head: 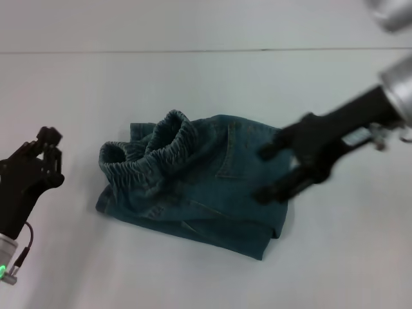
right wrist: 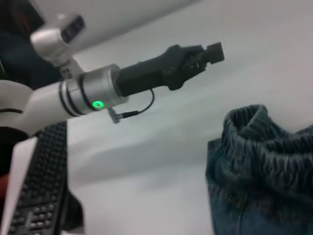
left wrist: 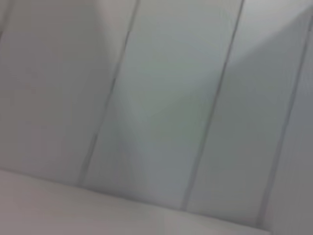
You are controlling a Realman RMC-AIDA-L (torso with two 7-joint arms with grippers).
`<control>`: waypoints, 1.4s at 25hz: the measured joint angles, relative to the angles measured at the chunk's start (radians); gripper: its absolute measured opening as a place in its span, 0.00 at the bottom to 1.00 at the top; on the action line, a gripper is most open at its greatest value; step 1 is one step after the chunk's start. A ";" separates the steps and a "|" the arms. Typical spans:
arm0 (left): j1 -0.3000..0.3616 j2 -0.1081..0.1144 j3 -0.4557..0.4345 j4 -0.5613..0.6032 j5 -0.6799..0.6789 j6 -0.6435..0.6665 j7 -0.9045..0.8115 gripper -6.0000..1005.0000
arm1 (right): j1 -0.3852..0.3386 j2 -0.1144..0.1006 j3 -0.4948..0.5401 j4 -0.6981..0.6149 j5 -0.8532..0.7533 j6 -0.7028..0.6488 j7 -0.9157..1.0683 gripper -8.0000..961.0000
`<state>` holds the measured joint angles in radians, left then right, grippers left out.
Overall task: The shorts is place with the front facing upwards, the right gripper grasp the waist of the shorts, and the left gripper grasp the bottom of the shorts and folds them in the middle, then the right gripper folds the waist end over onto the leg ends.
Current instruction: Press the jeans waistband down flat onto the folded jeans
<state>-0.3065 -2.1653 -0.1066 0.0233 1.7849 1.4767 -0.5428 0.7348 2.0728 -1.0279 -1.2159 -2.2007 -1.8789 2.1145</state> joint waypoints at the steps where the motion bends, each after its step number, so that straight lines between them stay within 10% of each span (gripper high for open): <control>1: -0.005 0.001 0.034 0.030 0.001 0.003 -0.059 0.06 | -0.032 -0.003 0.024 0.000 0.014 -0.014 -0.026 0.99; 6: -0.011 0.002 0.255 0.242 0.001 0.109 -0.377 0.08 | -0.165 -0.017 0.154 0.006 0.042 -0.068 -0.135 0.98; 15: -0.075 0.009 0.614 0.638 0.098 0.270 -0.793 0.45 | -0.247 -0.062 0.297 0.136 0.039 -0.082 -0.263 0.98; 28: -0.252 0.004 0.900 0.555 0.159 0.077 -0.929 0.93 | -0.262 -0.090 0.356 0.213 0.038 -0.073 -0.346 0.98; 35: -0.264 0.002 0.910 0.516 0.149 -0.058 -0.924 0.93 | -0.255 -0.085 0.357 0.215 0.037 -0.069 -0.356 0.98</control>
<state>-0.5708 -2.1636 0.8034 0.5394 1.9335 1.4190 -1.4665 0.4796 1.9874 -0.6706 -1.0004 -2.1636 -1.9474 1.7587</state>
